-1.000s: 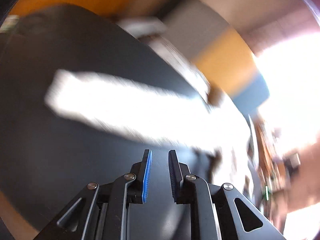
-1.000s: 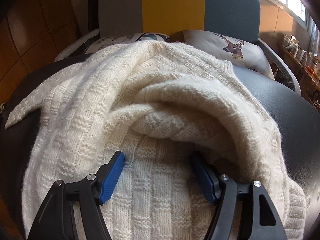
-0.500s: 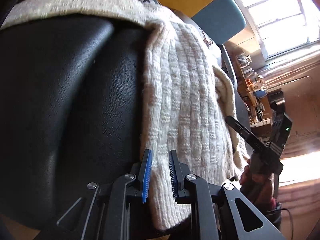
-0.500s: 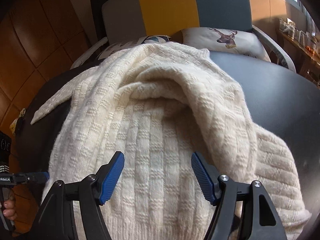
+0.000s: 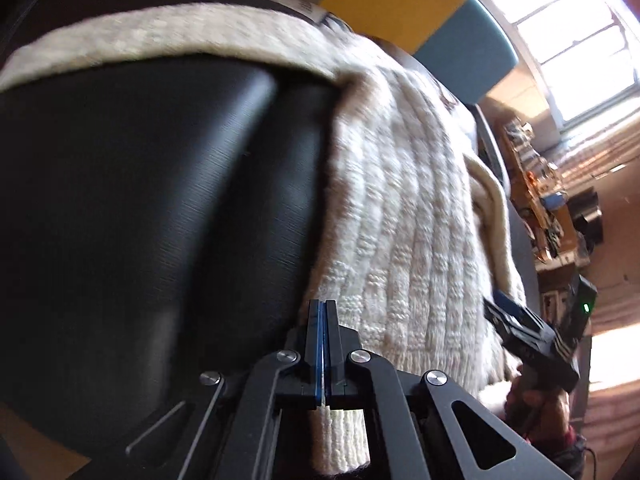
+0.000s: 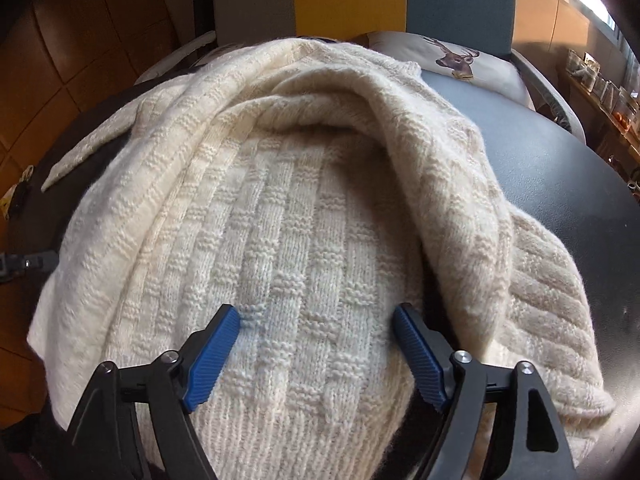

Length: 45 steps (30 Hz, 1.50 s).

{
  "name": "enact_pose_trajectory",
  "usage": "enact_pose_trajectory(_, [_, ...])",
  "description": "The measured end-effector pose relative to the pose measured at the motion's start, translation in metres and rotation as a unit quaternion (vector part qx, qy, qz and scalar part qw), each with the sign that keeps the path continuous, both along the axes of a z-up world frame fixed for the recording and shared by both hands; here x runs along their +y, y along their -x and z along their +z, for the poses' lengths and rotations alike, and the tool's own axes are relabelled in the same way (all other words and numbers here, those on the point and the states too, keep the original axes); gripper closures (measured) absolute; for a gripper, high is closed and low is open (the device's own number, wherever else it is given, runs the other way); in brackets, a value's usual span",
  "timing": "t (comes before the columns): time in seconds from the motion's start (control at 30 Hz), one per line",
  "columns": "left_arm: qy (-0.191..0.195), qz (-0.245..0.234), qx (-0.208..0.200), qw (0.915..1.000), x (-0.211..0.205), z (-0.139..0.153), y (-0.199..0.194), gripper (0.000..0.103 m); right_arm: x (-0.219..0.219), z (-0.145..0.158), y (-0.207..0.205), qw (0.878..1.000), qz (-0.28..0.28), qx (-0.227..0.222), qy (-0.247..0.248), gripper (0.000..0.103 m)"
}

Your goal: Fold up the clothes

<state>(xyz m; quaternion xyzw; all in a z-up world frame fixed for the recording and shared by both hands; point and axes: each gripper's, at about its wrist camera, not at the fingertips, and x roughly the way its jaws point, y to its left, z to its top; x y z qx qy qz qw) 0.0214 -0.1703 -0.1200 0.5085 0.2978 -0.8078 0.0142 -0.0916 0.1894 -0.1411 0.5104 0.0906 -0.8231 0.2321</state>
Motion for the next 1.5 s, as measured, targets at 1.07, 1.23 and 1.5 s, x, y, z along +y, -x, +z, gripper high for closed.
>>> enact_pose_trajectory(1.07, [0.083,-0.087,-0.004,0.9928,0.042,0.011,0.004,0.052,0.158,0.009,-0.048,0.983,-0.162,0.057,-0.063,0.06])
enact_pose_trajectory(1.23, [0.095,-0.094,-0.005,0.9911,0.039,0.009,0.002,0.049,0.174,0.027,-0.047,0.979,-0.16,0.069,-0.107,0.079])
enact_pose_trajectory(1.5, [0.101,-0.099,-0.007,0.9899,0.04,0.007,0.008,0.046,0.235,0.11,-0.016,0.957,-0.216,0.142,-0.13,0.079])
